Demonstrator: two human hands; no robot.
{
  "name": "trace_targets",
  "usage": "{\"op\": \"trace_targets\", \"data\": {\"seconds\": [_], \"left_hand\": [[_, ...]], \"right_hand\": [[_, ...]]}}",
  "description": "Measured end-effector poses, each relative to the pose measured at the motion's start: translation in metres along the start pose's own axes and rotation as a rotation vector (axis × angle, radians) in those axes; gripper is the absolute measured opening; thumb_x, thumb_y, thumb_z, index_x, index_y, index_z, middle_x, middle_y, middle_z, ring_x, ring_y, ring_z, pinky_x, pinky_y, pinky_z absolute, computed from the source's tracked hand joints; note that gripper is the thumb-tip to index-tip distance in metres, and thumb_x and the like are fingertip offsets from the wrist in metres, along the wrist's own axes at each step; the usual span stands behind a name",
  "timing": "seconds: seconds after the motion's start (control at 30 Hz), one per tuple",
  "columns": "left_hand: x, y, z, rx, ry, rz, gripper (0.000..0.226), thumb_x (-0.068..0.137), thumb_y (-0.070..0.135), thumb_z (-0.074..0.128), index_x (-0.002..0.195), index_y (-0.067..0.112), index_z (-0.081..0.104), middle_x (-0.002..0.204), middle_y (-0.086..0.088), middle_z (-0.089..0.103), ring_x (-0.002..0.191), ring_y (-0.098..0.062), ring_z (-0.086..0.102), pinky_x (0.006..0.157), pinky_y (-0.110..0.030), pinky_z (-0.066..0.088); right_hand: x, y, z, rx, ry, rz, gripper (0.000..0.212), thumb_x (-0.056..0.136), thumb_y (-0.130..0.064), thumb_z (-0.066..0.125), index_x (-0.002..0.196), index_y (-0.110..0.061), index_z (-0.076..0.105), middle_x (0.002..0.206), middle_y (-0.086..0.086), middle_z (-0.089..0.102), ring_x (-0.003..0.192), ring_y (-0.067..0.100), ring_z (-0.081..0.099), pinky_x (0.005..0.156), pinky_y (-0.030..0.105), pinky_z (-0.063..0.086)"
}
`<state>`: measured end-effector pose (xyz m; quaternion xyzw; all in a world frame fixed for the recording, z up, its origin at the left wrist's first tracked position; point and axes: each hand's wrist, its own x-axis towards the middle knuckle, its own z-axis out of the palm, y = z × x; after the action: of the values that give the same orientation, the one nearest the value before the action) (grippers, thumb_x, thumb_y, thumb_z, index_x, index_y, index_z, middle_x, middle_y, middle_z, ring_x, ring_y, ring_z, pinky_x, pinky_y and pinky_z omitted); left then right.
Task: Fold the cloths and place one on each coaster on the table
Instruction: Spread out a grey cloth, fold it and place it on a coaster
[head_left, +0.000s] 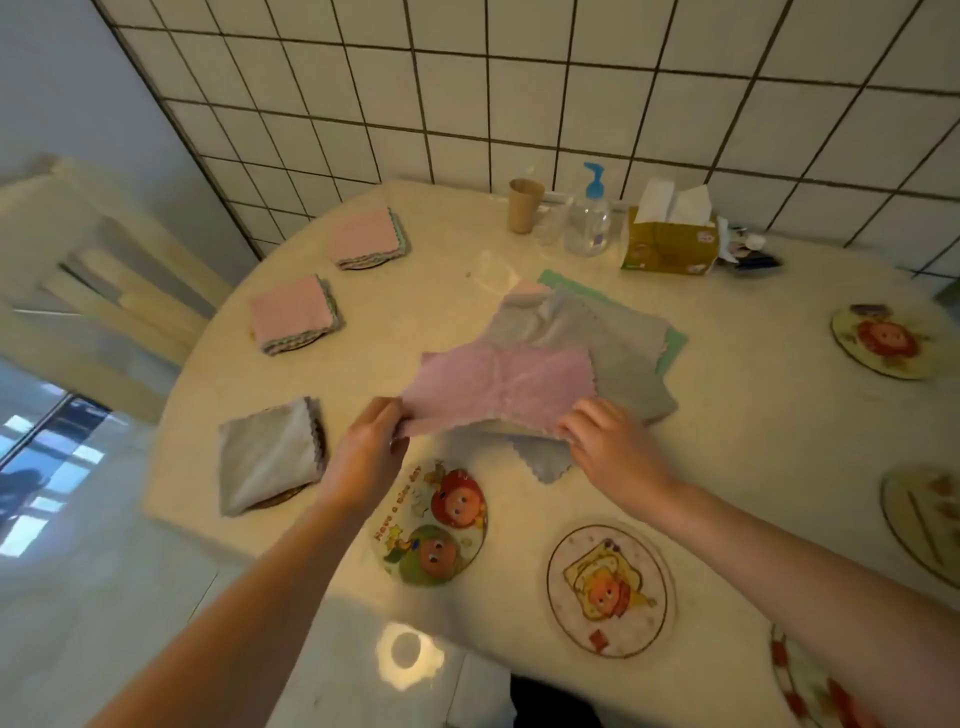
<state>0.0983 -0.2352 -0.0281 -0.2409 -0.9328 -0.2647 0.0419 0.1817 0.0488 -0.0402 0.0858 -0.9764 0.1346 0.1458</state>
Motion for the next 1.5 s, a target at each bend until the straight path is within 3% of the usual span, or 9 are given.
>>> {"op": "trace_targets", "data": {"seconds": [0.07, 0.2, 0.33, 0.5, 0.67, 0.87, 1.17, 1.37, 1.5], "left_hand": [[-0.03, -0.011, 0.003, 0.006, -0.063, 0.03, 0.021, 0.082, 0.0, 0.064, 0.103, 0.005, 0.063, 0.105, -0.007, 0.061, 0.089, -0.026, 0.061, 0.073, -0.026, 0.046], [-0.104, -0.037, -0.005, 0.005, -0.157, 0.082, 0.013, 0.087, 0.014, 0.06, 0.096, 0.007, 0.065, 0.101, -0.005, 0.062, 0.087, -0.024, 0.062, 0.075, -0.025, 0.045], [-0.149, -0.053, -0.008, -0.03, -0.264, 0.096, 0.038, 0.09, 0.035, 0.041, 0.096, 0.008, 0.067, 0.1, -0.005, 0.064, 0.088, -0.022, 0.063, 0.078, -0.023, 0.045], [-0.184, -0.064, -0.013, -0.034, -0.331, 0.194, 0.013, 0.086, 0.011, 0.065, 0.099, 0.008, 0.07, 0.098, -0.006, 0.067, 0.085, -0.023, 0.066, 0.084, -0.021, 0.041], [-0.197, -0.079, -0.014, -0.072, -0.512, 0.203, 0.021, 0.081, 0.002, 0.061, 0.099, 0.012, 0.069, 0.097, -0.002, 0.067, 0.088, -0.017, 0.061, 0.078, -0.022, 0.046], [-0.171, -0.084, -0.016, -0.168, -0.516, -0.158, 0.017, 0.083, 0.011, 0.065, 0.083, 0.027, 0.07, 0.078, 0.012, 0.065, 0.071, -0.006, 0.056, 0.065, -0.013, 0.04], [-0.086, -0.091, 0.003, -0.697, -0.227, -0.81, 0.039, 0.092, 0.021, 0.061, 0.053, 0.02, 0.057, 0.052, 0.007, 0.047, 0.06, -0.018, 0.045, 0.063, -0.033, 0.041], [-0.055, -0.091, 0.039, -0.597, -0.194, -0.975, 0.027, 0.096, 0.028, 0.051, 0.077, 0.014, 0.062, 0.075, -0.005, 0.056, 0.071, -0.021, 0.049, 0.061, -0.032, 0.04], [-0.049, -0.097, 0.047, -0.502, -0.182, -0.971, 0.026, 0.095, 0.031, 0.052, 0.078, 0.016, 0.064, 0.079, -0.006, 0.06, 0.077, -0.024, 0.053, 0.066, -0.035, 0.041]], "right_hand": [[-0.024, -0.013, 0.011, 0.013, -0.057, -0.027, 0.005, 0.083, -0.013, 0.058, 0.085, -0.016, 0.054, 0.086, -0.001, 0.052, 0.078, 0.019, 0.05, 0.062, 0.027, 0.038], [-0.081, -0.067, 0.028, 0.01, -0.194, 0.015, 0.028, 0.072, -0.006, 0.074, 0.089, -0.02, 0.057, 0.088, -0.004, 0.053, 0.076, 0.017, 0.053, 0.062, 0.026, 0.04], [-0.122, -0.102, 0.036, -0.009, -0.273, 0.03, 0.03, 0.072, -0.004, 0.073, 0.087, -0.021, 0.055, 0.087, -0.005, 0.05, 0.075, 0.015, 0.051, 0.059, 0.023, 0.034], [-0.16, -0.13, 0.04, 0.051, -0.415, 0.074, 0.028, 0.074, -0.003, 0.069, 0.085, -0.021, 0.052, 0.086, -0.009, 0.046, 0.075, 0.01, 0.043, 0.057, 0.023, 0.039], [-0.175, -0.14, 0.037, 0.155, -0.558, 0.115, 0.017, 0.089, -0.005, 0.048, 0.093, -0.021, 0.049, 0.093, -0.014, 0.035, 0.087, 0.006, 0.037, 0.073, 0.018, 0.029], [-0.149, -0.128, 0.025, 0.396, -0.436, 0.444, 0.02, 0.086, -0.01, 0.06, 0.081, -0.028, 0.053, 0.085, -0.018, 0.053, 0.078, -0.002, 0.053, 0.068, 0.02, 0.044], [-0.067, -0.073, 0.037, 0.751, -0.077, 0.971, 0.006, 0.087, -0.016, 0.063, 0.091, -0.017, 0.068, 0.084, -0.003, 0.072, 0.079, 0.013, 0.068, 0.07, 0.034, 0.055], [-0.039, -0.047, 0.076, 0.708, -0.135, 1.083, 0.009, 0.088, -0.013, 0.06, 0.086, -0.006, 0.066, 0.083, 0.011, 0.07, 0.08, 0.026, 0.066, 0.071, 0.038, 0.053], [-0.032, -0.039, 0.082, 0.67, -0.167, 1.052, 0.023, 0.088, -0.013, 0.06, 0.066, -0.013, 0.053, 0.063, 0.003, 0.058, 0.059, 0.015, 0.052, 0.054, 0.03, 0.039]]}}
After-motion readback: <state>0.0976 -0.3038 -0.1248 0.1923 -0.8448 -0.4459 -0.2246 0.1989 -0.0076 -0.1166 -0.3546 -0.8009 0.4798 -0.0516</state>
